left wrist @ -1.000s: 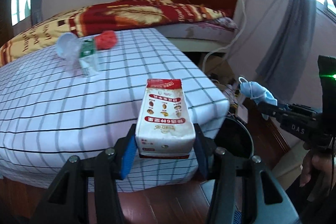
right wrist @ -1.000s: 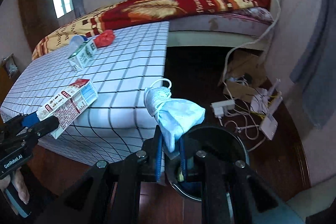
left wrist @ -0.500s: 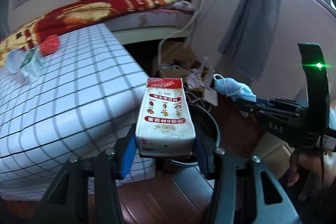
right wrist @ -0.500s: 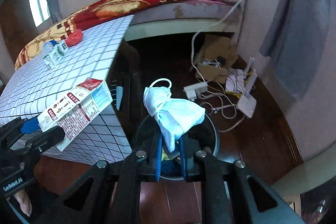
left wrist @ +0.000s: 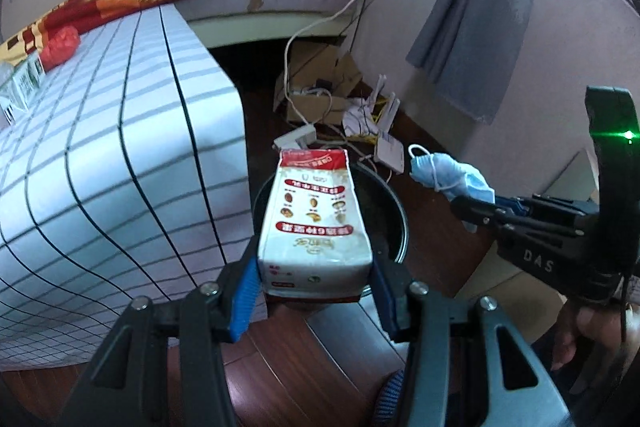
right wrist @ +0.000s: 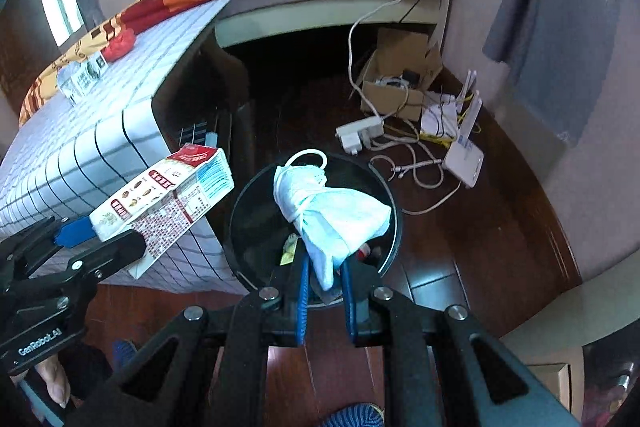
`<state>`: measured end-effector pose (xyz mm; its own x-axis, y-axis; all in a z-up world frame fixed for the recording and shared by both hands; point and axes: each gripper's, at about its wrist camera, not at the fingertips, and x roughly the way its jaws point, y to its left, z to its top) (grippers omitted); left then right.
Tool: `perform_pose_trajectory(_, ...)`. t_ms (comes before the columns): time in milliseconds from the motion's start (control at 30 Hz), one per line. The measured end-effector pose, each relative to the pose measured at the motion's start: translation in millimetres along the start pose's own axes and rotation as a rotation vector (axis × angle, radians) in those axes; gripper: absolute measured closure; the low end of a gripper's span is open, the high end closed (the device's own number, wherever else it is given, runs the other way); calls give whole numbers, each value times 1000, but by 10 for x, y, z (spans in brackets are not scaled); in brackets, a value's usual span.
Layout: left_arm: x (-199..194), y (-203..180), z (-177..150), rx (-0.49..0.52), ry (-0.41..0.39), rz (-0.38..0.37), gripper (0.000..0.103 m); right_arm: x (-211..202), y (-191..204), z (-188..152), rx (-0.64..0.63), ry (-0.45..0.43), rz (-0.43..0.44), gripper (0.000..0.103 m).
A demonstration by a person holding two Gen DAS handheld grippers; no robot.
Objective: Collect trash
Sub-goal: 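Open both tools to drop the carton and mask into the bin, then move both tools back toward the remaining trash on the table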
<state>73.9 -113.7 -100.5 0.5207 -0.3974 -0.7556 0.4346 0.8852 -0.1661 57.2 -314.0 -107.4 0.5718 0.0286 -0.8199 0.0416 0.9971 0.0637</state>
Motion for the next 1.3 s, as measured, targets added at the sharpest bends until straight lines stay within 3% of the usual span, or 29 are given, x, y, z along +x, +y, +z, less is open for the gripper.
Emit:
perform_pose_trajectory(533,742,165,-96,-75,149,-8,52,946,16,-212,-126,173,57,87)
perform_pose_trajectory(667,907,139,-84,-90,197,-42,50,1163,96,-199,-184,204,65,86)
perform_pose_trajectory(700,950,146,-86,-100,202,-31,41,1208,110,-196,-206,206,50,79)
perform_pose_trajectory(733,979,159,-94,-108,198,2,31,1278,123,-209,-235,214,-2,42)
perform_pose_trajectory(767,1000,177,-97,-119,192,25,22,1329,102,-229,-244,223,-40,15)
perform_pose_trajectory(833,994,219,-132,-128,192,46,19,1334,29,-245,-235,212,-46,15)
perform_pose_trajectory(933,952,265,-197,-113,191,85,7,1301,-78,-227,-213,207,-81,14)
perform_pose_trajectory(1033,878,312,-259,-105,184,102,6,1236,-156,-204,-169,202,-98,1)
perform_pose_trajectory(1300,494,414,-300,-100,111,163,3,869,10,-157,-184,133,-100,0)
